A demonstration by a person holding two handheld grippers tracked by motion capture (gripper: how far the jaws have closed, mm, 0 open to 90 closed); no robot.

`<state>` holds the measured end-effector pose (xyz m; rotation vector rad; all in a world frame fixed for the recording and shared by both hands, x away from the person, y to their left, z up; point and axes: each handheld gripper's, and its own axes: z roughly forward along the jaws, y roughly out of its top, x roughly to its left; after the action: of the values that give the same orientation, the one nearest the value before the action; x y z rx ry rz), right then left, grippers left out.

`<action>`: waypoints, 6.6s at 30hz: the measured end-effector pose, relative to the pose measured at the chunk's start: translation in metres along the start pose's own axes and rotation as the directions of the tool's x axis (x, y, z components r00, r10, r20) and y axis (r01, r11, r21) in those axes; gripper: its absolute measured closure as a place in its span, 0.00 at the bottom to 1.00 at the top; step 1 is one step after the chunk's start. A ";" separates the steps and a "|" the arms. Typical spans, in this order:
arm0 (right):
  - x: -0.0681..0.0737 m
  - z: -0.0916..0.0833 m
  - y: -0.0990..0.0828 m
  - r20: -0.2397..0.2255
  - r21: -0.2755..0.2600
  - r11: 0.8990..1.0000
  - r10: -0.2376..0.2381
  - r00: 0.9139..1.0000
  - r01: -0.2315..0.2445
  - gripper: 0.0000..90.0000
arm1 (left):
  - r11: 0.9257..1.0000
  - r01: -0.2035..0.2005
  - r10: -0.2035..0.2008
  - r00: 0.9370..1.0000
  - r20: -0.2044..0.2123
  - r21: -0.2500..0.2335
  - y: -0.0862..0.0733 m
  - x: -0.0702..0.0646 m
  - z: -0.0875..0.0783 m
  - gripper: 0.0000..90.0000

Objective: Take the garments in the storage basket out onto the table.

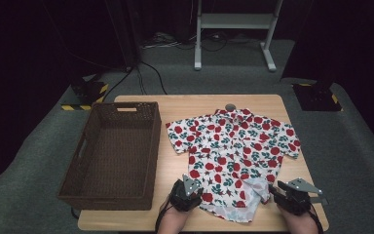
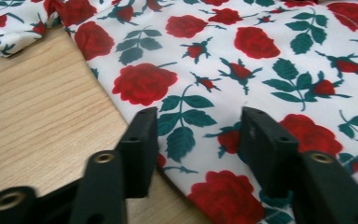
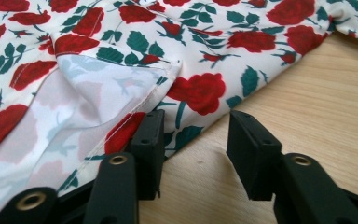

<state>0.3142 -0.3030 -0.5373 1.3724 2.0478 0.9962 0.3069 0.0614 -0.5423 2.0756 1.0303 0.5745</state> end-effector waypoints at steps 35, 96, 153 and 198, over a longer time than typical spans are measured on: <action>-0.025 -0.037 0.031 0.066 -0.056 0.997 -0.040 0.997 0.044 0.82 | 0.999 0.040 -0.041 0.998 -0.043 -0.026 0.007 0.016 -0.003 0.91; 0.010 -0.026 0.004 -0.045 -0.028 0.999 -0.027 0.999 0.026 0.72 | 0.995 0.101 -0.101 0.995 -0.015 0.026 -0.002 0.023 0.001 0.40; 0.006 -0.017 0.019 -0.052 -0.053 0.994 -0.101 0.994 0.098 0.61 | 0.997 0.075 -0.075 0.997 -0.004 0.031 0.005 0.015 0.007 0.17; -0.004 -0.016 -0.011 -0.043 0.099 0.993 -0.056 0.998 0.060 0.36 | 0.996 -0.003 -0.004 0.997 0.075 0.092 0.008 -0.017 0.005 0.13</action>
<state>0.2978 -0.3144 -0.5360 1.3442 2.1808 0.9147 0.3040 0.0419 -0.5410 2.1609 1.0310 0.4527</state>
